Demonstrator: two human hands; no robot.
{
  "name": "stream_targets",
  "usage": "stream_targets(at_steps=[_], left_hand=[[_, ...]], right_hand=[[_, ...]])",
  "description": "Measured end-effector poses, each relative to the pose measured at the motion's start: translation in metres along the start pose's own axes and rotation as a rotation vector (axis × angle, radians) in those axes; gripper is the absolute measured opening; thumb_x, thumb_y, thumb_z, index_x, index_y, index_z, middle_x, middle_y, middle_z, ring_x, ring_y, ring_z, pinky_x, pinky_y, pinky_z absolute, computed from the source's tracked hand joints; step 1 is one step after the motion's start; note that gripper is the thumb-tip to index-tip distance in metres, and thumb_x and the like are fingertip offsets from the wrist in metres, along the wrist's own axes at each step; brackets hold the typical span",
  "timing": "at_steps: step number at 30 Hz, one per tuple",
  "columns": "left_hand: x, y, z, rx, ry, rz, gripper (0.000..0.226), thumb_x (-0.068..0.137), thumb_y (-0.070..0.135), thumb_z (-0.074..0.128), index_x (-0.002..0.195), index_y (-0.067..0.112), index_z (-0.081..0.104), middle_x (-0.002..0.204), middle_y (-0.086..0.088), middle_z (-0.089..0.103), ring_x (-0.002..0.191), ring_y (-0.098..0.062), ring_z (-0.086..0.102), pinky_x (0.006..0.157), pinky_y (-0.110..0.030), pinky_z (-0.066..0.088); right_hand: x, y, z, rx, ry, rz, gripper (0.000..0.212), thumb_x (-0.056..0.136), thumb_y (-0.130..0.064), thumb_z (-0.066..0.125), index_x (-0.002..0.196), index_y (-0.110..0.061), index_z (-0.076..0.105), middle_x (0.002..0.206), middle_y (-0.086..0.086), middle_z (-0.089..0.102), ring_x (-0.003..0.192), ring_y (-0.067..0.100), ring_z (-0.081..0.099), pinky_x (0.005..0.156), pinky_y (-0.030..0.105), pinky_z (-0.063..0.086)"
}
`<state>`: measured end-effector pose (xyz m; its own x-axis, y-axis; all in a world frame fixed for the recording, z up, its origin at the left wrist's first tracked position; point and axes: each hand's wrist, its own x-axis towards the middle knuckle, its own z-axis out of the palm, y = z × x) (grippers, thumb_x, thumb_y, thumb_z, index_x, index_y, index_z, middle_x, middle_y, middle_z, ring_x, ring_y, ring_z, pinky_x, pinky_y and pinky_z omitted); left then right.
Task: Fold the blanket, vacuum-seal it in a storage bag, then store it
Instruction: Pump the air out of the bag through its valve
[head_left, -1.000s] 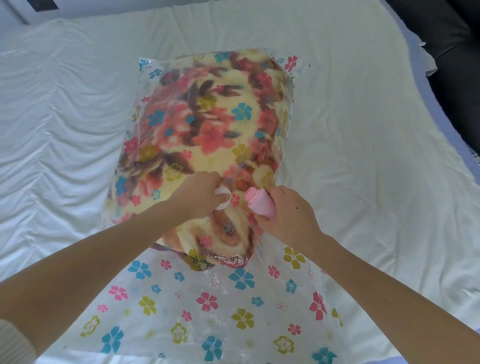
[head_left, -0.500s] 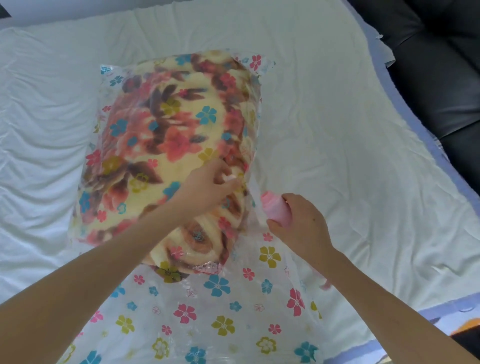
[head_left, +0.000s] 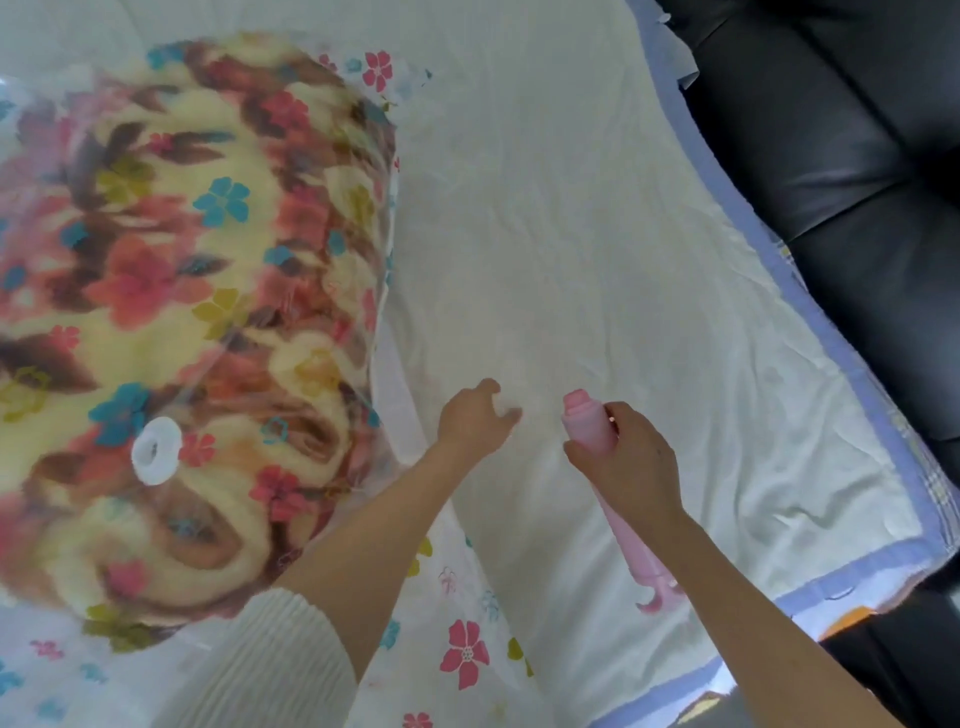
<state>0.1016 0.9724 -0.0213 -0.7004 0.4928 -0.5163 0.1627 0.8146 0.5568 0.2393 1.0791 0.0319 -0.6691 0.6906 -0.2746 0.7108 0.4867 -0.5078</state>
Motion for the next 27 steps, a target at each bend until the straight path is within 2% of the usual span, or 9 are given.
stream_targets(at_steps=[4,6,9,12,16,18,21,24,27], left_hand=[[-0.026,0.011,-0.059,-0.578,-0.118,-0.07,0.041,0.088,0.053,0.053,0.107,0.018,0.063,0.102,-0.003,0.066,0.086,-0.017,0.065,0.075,-0.028,0.054],[-0.052,0.016,-0.085,-0.62,-0.21,0.031,0.028,0.083,0.047,0.064,0.101,0.026,0.063,0.098,0.003,0.068,0.085,-0.01,0.066,0.076,-0.025,0.057],[-0.089,0.009,-0.114,-0.655,-0.031,0.077,0.028,0.078,0.028,0.075,0.101,0.016,0.064,0.092,-0.004,0.069,0.077,-0.013,0.066,0.074,-0.027,0.058],[-0.122,-0.017,-0.149,-0.809,0.165,0.045,0.02,0.08,0.019,0.073,0.095,0.008,0.066,0.092,-0.013,0.071,0.081,-0.024,0.069,0.077,-0.032,0.058],[-0.16,-0.079,-0.202,-1.002,0.118,0.043,0.033,0.078,0.022,0.073,0.105,0.005,0.064,0.099,-0.01,0.069,0.089,-0.02,0.067,0.08,-0.027,0.056],[-0.172,-0.121,-0.222,-0.74,0.154,0.081,0.051,0.069,0.044,0.078,0.109,0.018,0.062,0.107,0.005,0.067,0.097,-0.014,0.063,0.086,-0.029,0.052],[-0.179,-0.185,-0.236,-0.011,0.495,0.174,0.061,0.075,0.069,0.051,0.117,0.027,0.062,0.123,0.007,0.057,0.113,-0.018,0.055,0.095,-0.036,0.042],[-0.168,-0.226,-0.217,0.235,0.437,0.494,0.065,0.089,0.071,0.02,0.118,0.033,0.064,0.134,-0.008,0.055,0.128,-0.033,0.046,0.103,-0.047,0.036],[-0.157,-0.236,-0.194,0.401,0.368,0.607,0.056,0.093,0.064,0.015,0.136,0.039,0.041,0.141,-0.01,0.048,0.133,-0.036,0.039,0.11,-0.053,0.023]], right_hand=[[0.003,-0.035,-0.008,0.028,-0.073,-0.087,0.032,0.073,-0.029,0.072,0.101,-0.021,0.059,0.09,-0.004,0.061,0.083,0.018,0.057,0.07,0.03,0.045],[-0.001,-0.059,-0.008,0.071,-0.105,-0.151,0.033,0.072,-0.03,0.072,0.102,-0.023,0.06,0.091,-0.007,0.061,0.083,0.015,0.057,0.07,0.028,0.046],[-0.019,-0.103,-0.007,0.126,-0.138,-0.289,0.045,0.071,-0.035,0.073,0.113,-0.028,0.057,0.095,-0.011,0.061,0.087,0.012,0.059,0.071,0.025,0.046],[-0.042,-0.135,-0.01,0.075,-0.283,-0.346,0.079,0.069,-0.046,0.076,0.135,-0.041,0.032,0.102,-0.017,0.054,0.088,0.007,0.057,0.075,0.025,0.045],[-0.079,-0.171,-0.014,-0.14,-0.283,-0.426,0.058,0.078,-0.049,0.067,0.125,-0.043,0.032,0.1,-0.018,0.053,0.09,0.012,0.059,0.071,0.018,0.042],[-0.094,-0.198,-0.016,-0.364,-0.16,-0.527,0.047,0.082,-0.048,0.064,0.122,-0.04,0.041,0.103,-0.017,0.056,0.091,0.012,0.057,0.056,0.01,0.024],[-0.097,-0.231,-0.012,-0.625,0.172,-0.812,0.05,0.064,-0.04,0.082,0.107,-0.025,0.063,0.08,-0.004,0.064,0.065,0.023,0.061,0.049,0.023,0.037],[-0.091,-0.255,-0.001,-0.786,0.223,-0.954,0.048,0.051,-0.027,0.088,0.094,-0.016,0.069,0.068,0.003,0.064,0.054,0.027,0.057,0.05,0.029,0.041],[-0.095,-0.285,0.001,-0.917,0.217,-1.007,0.043,0.049,-0.022,0.087,0.088,-0.015,0.07,0.062,0.005,0.061,0.052,0.027,0.055,0.053,0.03,0.038]])
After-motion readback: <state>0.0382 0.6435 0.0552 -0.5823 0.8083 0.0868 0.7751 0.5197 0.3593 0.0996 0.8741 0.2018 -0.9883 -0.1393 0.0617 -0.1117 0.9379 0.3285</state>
